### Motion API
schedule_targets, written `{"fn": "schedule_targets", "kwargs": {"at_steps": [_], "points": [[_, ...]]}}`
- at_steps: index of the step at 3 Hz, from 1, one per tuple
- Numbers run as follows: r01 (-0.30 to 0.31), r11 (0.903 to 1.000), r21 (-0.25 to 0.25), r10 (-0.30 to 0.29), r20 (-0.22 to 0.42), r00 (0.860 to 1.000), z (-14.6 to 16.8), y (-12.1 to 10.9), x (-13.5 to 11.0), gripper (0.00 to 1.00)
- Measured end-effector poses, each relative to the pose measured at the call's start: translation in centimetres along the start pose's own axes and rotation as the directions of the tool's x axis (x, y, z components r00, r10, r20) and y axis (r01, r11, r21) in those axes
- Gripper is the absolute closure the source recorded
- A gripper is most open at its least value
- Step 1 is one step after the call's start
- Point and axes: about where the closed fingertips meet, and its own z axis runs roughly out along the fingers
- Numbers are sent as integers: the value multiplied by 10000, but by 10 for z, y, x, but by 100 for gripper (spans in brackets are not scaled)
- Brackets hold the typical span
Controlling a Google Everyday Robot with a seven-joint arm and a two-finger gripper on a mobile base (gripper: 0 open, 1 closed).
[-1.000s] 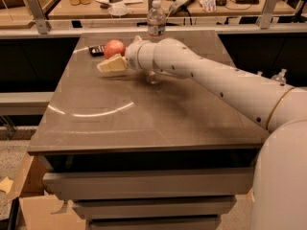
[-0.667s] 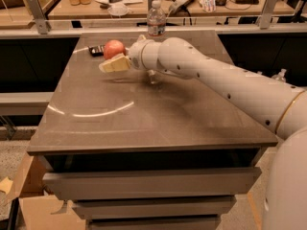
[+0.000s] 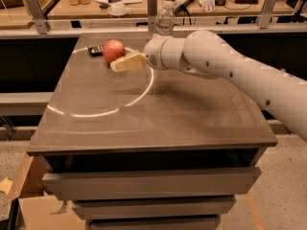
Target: Move apple near rxbar chocolate
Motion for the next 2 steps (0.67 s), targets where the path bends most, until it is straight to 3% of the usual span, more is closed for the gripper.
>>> {"fn": "schedule_targets", "kwargs": {"at_steps": [1, 2], "points": [[-548, 9981, -290, 540, -270, 9982, -47, 3, -3, 0], [-744, 9971, -132, 732, -725, 9947, -92, 0, -4, 0]]}}
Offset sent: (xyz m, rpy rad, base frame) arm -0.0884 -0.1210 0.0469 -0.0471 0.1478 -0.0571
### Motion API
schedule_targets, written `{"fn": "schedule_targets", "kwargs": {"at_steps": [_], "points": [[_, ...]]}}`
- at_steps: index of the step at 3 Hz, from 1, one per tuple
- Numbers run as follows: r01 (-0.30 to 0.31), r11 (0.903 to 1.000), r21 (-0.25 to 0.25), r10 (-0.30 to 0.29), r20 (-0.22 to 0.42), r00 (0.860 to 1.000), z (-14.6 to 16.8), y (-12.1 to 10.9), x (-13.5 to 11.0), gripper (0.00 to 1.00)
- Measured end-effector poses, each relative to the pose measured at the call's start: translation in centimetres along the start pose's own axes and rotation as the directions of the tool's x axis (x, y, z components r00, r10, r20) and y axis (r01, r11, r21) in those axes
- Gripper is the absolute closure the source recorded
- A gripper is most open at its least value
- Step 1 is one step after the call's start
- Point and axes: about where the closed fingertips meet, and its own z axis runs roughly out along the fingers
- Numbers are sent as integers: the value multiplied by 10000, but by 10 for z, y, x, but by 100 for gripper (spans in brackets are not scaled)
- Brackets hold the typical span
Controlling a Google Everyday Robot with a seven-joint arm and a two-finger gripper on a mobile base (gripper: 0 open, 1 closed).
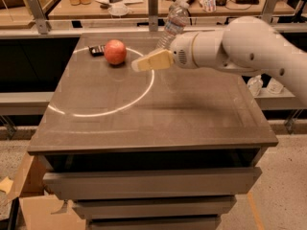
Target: Move apple near rxbar chocolate
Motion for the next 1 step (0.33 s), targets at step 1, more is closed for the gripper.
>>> {"fn": "schedule_targets", "kwargs": {"at_steps": [1], "points": [[22, 10000, -32, -22, -55, 10000, -3, 2, 0, 0]]}}
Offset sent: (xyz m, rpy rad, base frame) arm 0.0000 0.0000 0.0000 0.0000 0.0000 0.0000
